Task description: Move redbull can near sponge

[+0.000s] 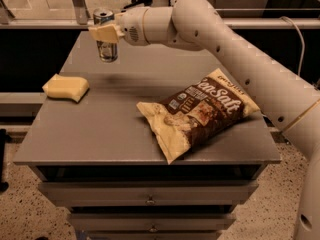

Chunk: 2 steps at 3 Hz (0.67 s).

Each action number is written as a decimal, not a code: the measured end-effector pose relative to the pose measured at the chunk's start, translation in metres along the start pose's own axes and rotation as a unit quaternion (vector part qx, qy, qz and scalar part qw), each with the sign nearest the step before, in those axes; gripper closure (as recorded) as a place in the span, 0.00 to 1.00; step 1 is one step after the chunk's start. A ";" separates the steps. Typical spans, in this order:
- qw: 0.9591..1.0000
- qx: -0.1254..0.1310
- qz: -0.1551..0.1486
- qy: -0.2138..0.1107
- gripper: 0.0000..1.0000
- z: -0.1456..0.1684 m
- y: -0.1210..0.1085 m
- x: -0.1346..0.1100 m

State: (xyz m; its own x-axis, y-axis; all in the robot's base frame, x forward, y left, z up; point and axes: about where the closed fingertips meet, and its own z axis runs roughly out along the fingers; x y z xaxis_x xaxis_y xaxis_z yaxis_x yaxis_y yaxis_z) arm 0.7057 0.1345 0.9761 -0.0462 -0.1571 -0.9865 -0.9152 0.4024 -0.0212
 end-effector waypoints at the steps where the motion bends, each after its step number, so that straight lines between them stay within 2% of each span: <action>1: 1.000 -0.021 -0.010 -0.006 1.00 0.015 0.028 -0.002; 2: 0.999 -0.031 -0.015 -0.006 1.00 0.030 0.044 0.004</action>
Offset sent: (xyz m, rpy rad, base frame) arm -0.0368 0.0623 -0.0209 -0.0007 -0.0280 0.0837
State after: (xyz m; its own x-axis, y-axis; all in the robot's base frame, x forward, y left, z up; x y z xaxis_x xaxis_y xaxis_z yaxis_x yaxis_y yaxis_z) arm 0.6769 0.1786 0.9665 -0.0139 -0.1568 -0.9875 -0.9394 0.3403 -0.0408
